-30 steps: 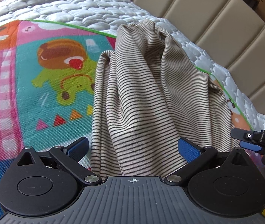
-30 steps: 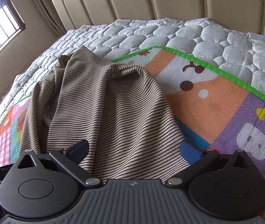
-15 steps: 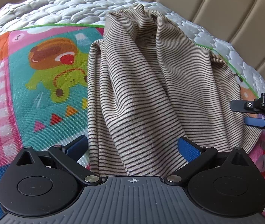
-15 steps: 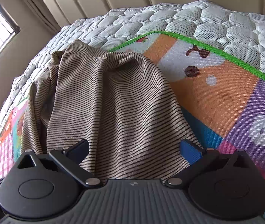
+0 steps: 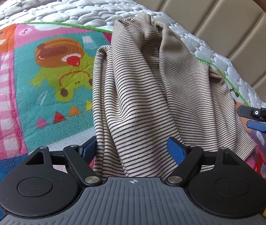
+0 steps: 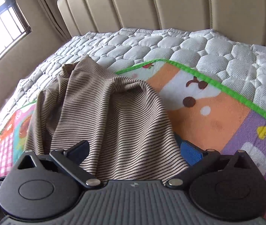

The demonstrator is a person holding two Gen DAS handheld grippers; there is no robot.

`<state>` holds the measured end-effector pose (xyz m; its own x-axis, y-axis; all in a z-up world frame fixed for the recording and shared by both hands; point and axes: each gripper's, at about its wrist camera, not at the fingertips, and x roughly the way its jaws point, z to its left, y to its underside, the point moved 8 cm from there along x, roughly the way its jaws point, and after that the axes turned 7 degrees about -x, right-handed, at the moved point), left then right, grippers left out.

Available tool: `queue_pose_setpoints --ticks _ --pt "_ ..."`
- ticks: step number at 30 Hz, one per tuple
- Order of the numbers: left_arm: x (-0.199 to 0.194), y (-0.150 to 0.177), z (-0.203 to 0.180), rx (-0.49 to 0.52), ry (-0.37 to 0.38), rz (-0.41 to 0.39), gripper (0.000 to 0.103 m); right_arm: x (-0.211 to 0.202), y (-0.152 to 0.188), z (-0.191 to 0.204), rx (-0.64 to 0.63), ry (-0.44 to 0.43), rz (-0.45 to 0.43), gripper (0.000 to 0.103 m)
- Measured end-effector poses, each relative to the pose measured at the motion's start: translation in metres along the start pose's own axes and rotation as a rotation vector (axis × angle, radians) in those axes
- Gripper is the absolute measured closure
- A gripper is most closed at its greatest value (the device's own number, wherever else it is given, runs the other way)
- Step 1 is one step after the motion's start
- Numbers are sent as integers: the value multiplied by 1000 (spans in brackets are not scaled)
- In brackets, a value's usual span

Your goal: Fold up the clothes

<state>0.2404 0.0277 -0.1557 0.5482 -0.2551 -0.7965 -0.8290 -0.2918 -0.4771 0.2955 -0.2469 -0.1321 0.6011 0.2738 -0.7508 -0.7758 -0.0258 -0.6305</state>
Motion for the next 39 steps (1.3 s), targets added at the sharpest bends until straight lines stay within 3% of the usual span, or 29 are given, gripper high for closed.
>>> queue_pose_setpoints --ticks 3,5,7,13,15,17,19,22,27,29,31,35,38,39 --pt "1 1 -1 36 -27 -6 29 8 5 0 -60 37 3 0" --pt "1 1 -2 64 -49 -12 40 12 9 3 -92 38 1 1" --pt "1 0 -2 84 -75 -18 46 16 12 7 -124 42 11 12" --pt "2 -1 0 55 -43 15 39 18 20 21 -194 56 40 38" --pt "1 0 0 19 -36 34 43 16 22 29 -165 0 72 48" --pt "-2 2 1 -10 -39 66 60 14 28 42 -170 -66 131 62" --pt "-4 5 2 -39 -29 106 68 7 38 54 -177 -103 195 71" --pt "-10 18 7 -34 -30 186 73 -8 59 67 -223 -105 286 74" --pt "-37 59 2 136 -99 316 73 -48 98 82 -266 -116 435 77" --pt "-51 73 0 160 -92 366 68 -65 106 81 -241 -95 465 73" --pt "-66 82 -1 163 -68 398 61 -82 96 75 -235 -66 388 61" --pt "-108 68 -2 87 46 310 37 -116 74 63 -225 -7 220 55" --pt "-119 53 -2 17 85 255 26 -122 58 56 -168 20 101 50" --pt "-117 49 -4 3 87 241 24 -118 54 54 -134 15 64 43"
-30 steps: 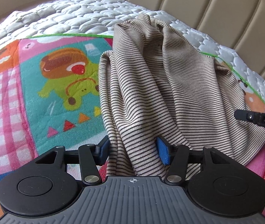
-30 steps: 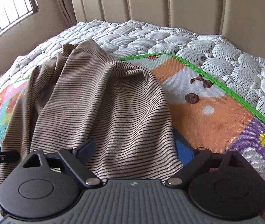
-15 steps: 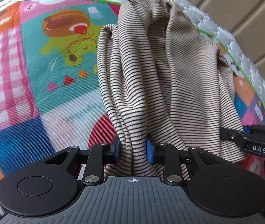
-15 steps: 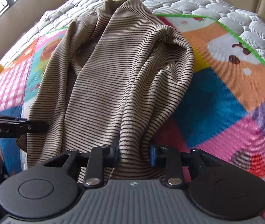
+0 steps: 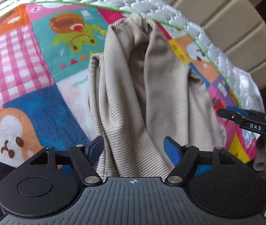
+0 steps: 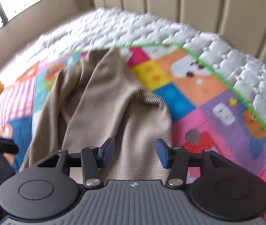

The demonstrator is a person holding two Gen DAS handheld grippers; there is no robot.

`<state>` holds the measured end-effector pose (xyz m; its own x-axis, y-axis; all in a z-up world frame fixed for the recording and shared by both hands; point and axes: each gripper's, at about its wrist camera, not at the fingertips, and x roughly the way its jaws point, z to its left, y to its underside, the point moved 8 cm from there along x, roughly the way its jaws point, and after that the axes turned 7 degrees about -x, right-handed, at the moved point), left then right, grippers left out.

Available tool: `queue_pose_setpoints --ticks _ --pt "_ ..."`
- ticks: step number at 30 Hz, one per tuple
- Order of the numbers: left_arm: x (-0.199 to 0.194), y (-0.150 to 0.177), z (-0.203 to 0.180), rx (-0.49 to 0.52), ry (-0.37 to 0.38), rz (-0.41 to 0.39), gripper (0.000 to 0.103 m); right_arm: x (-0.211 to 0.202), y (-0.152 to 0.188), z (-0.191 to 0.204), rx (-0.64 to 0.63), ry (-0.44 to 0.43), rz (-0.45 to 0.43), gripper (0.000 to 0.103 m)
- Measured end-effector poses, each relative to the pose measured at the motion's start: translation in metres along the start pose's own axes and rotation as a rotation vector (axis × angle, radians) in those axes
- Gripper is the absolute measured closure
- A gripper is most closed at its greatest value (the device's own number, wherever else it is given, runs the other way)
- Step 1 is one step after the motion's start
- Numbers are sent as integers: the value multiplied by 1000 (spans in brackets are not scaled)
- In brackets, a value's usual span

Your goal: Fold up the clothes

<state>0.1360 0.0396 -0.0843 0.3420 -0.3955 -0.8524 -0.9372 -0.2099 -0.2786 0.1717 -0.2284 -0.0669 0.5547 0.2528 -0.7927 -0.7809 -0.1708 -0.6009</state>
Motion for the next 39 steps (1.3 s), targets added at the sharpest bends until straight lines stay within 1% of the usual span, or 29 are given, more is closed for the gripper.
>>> queue_pose_setpoints --ticks 1,2,3,4,5,7,8,9,10,11,12,13,15,16,19,22,25,26,27,29,31,32,33,35,37,38,39 --pt "6 -4 -3 -7 -9 -8 20 6 -2 -1 32 -15 -21 36" --pt "14 -7 -6 -6 -23 -16 17 12 -4 -1 64 -31 -41 33" --pt "22 -9 -9 4 -43 -21 17 19 -6 -2 96 -47 -60 26" --pt "30 -9 -10 22 -67 -25 15 28 -3 1 110 -70 -45 22" --pt "40 -9 -13 44 -91 -30 13 38 0 5 123 -92 -26 22" --pt "56 -5 -15 102 -132 -34 11 52 12 14 85 -120 48 19" --pt "64 -6 -16 137 -162 -40 16 55 15 18 54 -119 63 17" --pt "71 -6 -16 170 -194 -46 21 58 18 22 23 -117 76 12" --pt "76 -7 -15 204 -226 -50 52 61 21 26 -8 -115 89 5" --pt "78 -10 -13 238 -257 -51 85 63 23 29 -22 -128 93 2" --pt "78 -13 -12 262 -263 -48 90 66 23 32 -30 -141 103 0" --pt "75 -18 -12 276 -249 -44 91 69 24 35 -38 -154 114 0" --pt "62 -34 -11 308 -239 -64 92 78 27 37 -52 -157 143 0" --pt "52 -49 -8 334 -263 -105 92 83 29 38 -59 -157 158 0" --pt "23 -107 11 373 -391 -245 92 93 32 40 -83 -139 180 0" --pt "1 -172 49 313 -504 -370 92 95 36 45 -121 -118 184 0" --pt "0 -211 82 250 -565 -416 92 99 42 46 -140 -95 204 0" --pt "1 -218 90 222 -576 -423 89 100 42 46 -135 -90 209 0" --pt "-1 -214 94 171 -548 -421 86 101 43 46 -134 -85 212 0" --pt "-5 -207 101 70 -491 -415 62 102 44 45 -132 -78 215 0" --pt "-10 -200 108 -30 -434 -408 60 100 44 45 -140 -78 213 0" --pt "-12 -194 109 -74 -397 -406 56 97 41 45 -135 -81 195 0" --pt "-16 -181 99 -103 -331 -409 53 95 38 44 -129 -85 175 0" --pt "-20 -153 77 -183 -188 -415 41 88 33 43 -117 -92 136 0" --pt "-12 -125 55 -275 -28 -397 35 79 26 38 -81 -101 80 0" --pt "-1 -111 42 -300 51 -380 33 71 21 33 -48 -106 43 1" --pt "11 -100 33 -288 85 -360 33 63 17 28 -15 -111 6 7"
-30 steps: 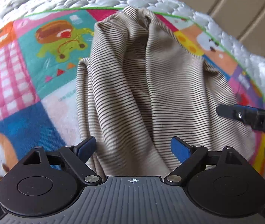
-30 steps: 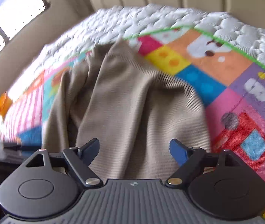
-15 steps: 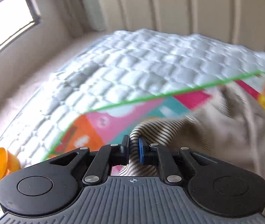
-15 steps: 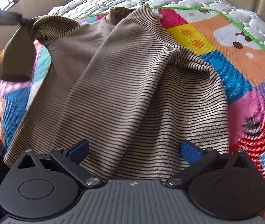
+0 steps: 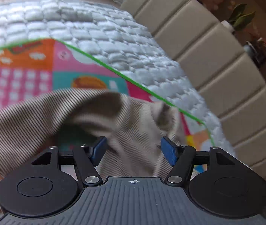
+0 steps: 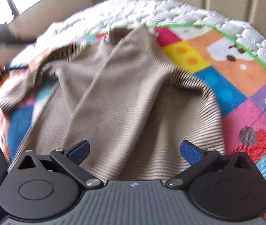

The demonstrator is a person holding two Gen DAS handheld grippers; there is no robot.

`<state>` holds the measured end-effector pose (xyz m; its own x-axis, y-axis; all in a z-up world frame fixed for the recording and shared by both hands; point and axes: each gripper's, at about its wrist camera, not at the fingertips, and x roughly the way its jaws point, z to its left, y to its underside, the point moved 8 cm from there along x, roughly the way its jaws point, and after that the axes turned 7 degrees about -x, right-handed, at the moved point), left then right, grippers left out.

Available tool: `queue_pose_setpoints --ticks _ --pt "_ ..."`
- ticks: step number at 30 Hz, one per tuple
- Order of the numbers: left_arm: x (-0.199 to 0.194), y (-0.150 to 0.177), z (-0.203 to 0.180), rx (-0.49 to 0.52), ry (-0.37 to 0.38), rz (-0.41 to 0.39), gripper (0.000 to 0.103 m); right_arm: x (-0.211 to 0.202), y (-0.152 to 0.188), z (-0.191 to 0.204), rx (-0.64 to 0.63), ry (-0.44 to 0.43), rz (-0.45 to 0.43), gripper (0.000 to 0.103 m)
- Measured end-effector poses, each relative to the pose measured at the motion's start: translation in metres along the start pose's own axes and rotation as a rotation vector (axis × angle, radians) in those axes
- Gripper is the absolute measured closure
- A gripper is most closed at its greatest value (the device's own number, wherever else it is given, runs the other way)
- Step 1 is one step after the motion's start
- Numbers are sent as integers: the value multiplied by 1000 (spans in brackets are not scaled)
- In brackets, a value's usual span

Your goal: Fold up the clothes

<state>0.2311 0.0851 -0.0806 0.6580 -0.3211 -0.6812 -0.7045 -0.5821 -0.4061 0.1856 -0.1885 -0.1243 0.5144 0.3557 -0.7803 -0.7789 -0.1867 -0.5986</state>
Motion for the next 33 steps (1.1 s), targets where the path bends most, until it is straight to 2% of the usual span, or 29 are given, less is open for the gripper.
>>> queue_pose_setpoints --ticks 1,2,3,4,7,9,12,15,17,20,24,27,28,29,31,33 --pt "8 15 -3 42 -4 28 34 -7 -3 -4 29 -10 -29 22" --pt "14 26 -6 106 -21 54 36 -10 -4 -7 49 -25 -28 30" --pt "19 35 -8 162 -33 77 36 -12 -5 -9 68 -41 -24 43" --pt "21 39 -8 192 -23 90 34 -11 -3 -8 71 -55 0 50" --pt "30 41 1 157 28 159 31 -2 8 14 -30 -80 83 50" --pt "40 47 11 120 25 209 32 2 15 31 -115 -68 125 50" --pt "51 56 18 88 27 273 32 -13 18 60 -315 -38 90 52" --pt "56 58 18 91 19 287 28 -29 26 100 -550 -94 96 52" --pt "59 58 18 96 9 288 21 -34 39 125 -667 -179 164 52" --pt "63 58 19 103 -4 291 20 -33 65 150 -801 -243 280 52" --pt "63 59 20 117 -9 291 19 -19 96 154 -934 -149 388 52" --pt "62 61 20 128 -6 293 14 -20 93 152 -957 -72 352 79" --pt "62 61 20 129 -5 294 13 -26 81 148 -912 -64 329 91" --pt "61 62 20 131 -4 295 12 -32 68 144 -864 -55 304 97" --pt "60 62 21 134 -2 296 11 -45 43 136 -766 -37 255 98" --pt "59 63 22 136 0 298 10 -60 3 112 -668 27 184 98"
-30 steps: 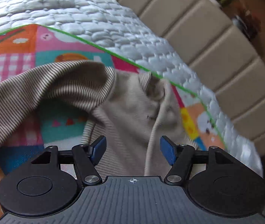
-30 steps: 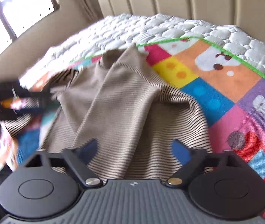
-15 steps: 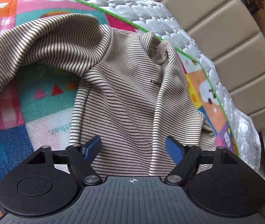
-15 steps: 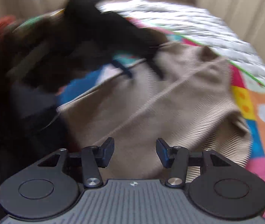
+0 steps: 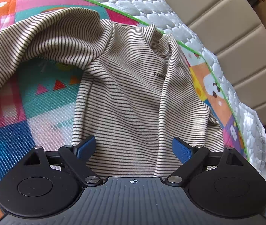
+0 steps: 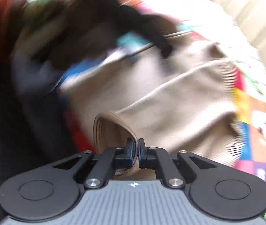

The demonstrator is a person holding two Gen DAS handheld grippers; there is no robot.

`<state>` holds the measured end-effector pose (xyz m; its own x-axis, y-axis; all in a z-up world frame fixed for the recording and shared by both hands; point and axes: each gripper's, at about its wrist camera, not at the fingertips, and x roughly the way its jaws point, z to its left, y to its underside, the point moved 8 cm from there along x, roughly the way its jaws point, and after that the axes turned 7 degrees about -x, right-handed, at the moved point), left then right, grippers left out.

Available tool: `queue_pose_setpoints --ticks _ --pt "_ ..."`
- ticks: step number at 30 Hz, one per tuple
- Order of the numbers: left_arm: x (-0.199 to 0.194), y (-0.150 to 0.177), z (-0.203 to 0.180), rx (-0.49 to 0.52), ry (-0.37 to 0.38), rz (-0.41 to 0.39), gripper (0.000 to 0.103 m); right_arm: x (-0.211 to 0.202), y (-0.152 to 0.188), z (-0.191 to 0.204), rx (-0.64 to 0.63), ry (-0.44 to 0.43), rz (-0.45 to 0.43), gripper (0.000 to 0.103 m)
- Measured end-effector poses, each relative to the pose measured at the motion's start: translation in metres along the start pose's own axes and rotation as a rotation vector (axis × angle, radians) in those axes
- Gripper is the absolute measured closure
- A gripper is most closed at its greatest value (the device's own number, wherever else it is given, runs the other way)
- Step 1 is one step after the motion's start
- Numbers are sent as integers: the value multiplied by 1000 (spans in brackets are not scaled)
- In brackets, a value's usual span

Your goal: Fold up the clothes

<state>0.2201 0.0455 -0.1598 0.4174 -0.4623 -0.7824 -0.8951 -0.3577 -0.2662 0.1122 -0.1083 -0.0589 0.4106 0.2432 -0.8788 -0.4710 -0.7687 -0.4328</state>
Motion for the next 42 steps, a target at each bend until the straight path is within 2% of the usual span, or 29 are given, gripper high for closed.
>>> queue_pose_setpoints --ticks 3,5,8,10,12,16,19,20,21,22,24,25,28,32,33,34,35,36,37,38,39,42 --pt "0 0 0 -8 6 1 9 -32 -14 -77 114 173 -80 99" --pt "1 0 0 -12 9 1 8 -54 -16 -135 176 334 -130 99" --pt "0 -2 0 -19 10 -4 8 -75 -9 -214 291 523 -160 99" --pt "-2 -4 -3 -6 6 -26 8 -73 2 -253 335 606 -140 99" --pt "-5 -8 -4 2 6 -50 8 -65 23 -283 384 634 -107 99" --pt "-8 -18 -4 -2 12 -90 8 -16 61 -296 452 645 -35 98" --pt "-10 -28 3 -30 -10 -121 8 0 76 -296 537 661 -64 92" --pt "-11 -31 6 -39 -18 -131 8 5 64 -288 518 609 -113 91" --pt "-12 -34 7 -45 -28 -145 8 11 51 -278 492 549 -166 83" --pt "-16 -38 8 -35 -45 -169 8 15 38 -267 466 488 -218 66" --pt "-21 -46 6 -9 -66 -215 8 33 3 -243 415 349 -294 51" --pt "-23 -49 6 -7 -60 -226 8 47 -20 -228 390 267 -314 51" --pt "-24 -58 9 -28 -28 -249 10 92 -81 -185 316 135 -361 51" --pt "-22 -75 31 -87 -74 -299 15 157 -134 -154 274 78 -352 51" --pt "-22 -79 38 -114 -80 -304 16 170 -143 -150 276 69 -339 51" --pt "-22 -82 45 -143 -86 -311 18 182 -150 -147 261 53 -322 56" --pt "-22 -86 52 -171 -93 -317 18 193 -158 -143 244 36 -304 70" --pt "-23 -89 59 -198 -104 -324 18 201 -166 -142 214 42 -287 91" --pt "-24 -91 67 -216 -128 -331 20 205 -175 -145 192 79 -290 91" --pt "-25 -94 75 -234 -153 -338 28 208 -184 -149 171 121 -296 93" --pt "-26 -96 83 -253 -171 -343 32 211 -193 -153 150 162 -302 98" --pt "-27 -101 97 -302 -164 -339 42 236 -198 -189 164 298 -219 99"
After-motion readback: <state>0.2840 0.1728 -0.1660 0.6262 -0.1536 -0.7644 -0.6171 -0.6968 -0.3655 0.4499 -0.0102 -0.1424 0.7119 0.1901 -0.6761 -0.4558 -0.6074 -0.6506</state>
